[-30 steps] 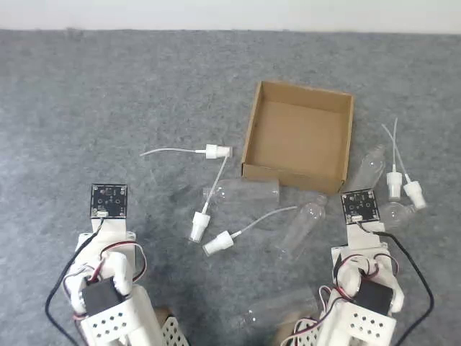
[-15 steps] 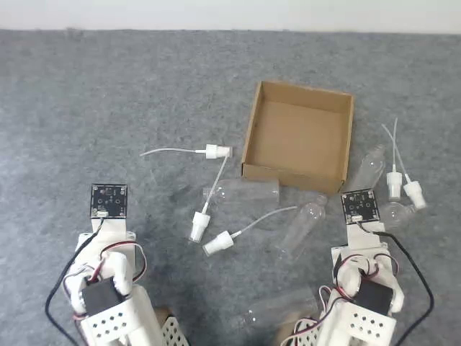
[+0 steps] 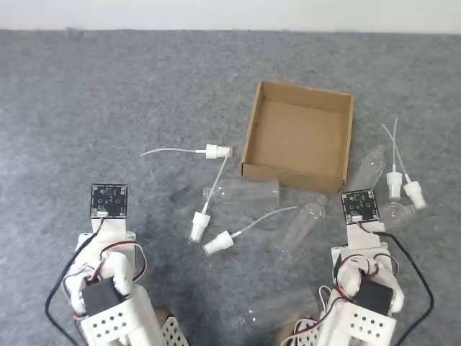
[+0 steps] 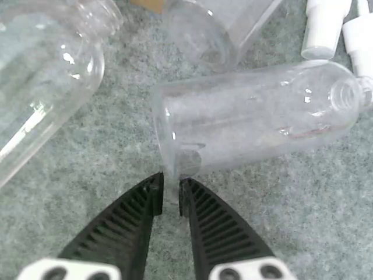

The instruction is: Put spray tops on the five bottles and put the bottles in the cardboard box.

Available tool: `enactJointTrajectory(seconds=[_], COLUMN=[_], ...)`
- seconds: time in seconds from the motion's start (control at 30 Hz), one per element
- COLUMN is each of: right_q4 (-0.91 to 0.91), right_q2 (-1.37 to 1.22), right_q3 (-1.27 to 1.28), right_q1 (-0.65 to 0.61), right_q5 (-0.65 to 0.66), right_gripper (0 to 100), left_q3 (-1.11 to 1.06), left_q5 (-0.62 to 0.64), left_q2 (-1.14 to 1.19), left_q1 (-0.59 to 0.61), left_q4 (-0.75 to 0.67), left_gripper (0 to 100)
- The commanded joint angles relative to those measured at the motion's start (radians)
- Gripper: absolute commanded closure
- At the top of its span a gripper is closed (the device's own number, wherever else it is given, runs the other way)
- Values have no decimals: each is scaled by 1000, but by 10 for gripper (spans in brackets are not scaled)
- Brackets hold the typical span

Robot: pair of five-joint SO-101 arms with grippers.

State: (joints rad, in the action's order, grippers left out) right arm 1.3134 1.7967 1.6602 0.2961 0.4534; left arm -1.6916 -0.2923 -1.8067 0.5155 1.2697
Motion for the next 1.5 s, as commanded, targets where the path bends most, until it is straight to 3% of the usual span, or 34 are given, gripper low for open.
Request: enactJointTrajectory(seconds=[0.0,1.3,1.47], right_q4=[4,4,-62], right_q2=[18,19,19], right_q3=[23,23,23], right_q1=[-4,-25,-25], right_q5=[14,11,14], right_gripper=[991,991,989], left_q3=[7,7,7], left_q5=[-6,-3,-5], left_q2=[-15,-15,-15], left_q1=[-8,-12,-12], left_q4=[5,3,3], left_gripper=[988,988,988])
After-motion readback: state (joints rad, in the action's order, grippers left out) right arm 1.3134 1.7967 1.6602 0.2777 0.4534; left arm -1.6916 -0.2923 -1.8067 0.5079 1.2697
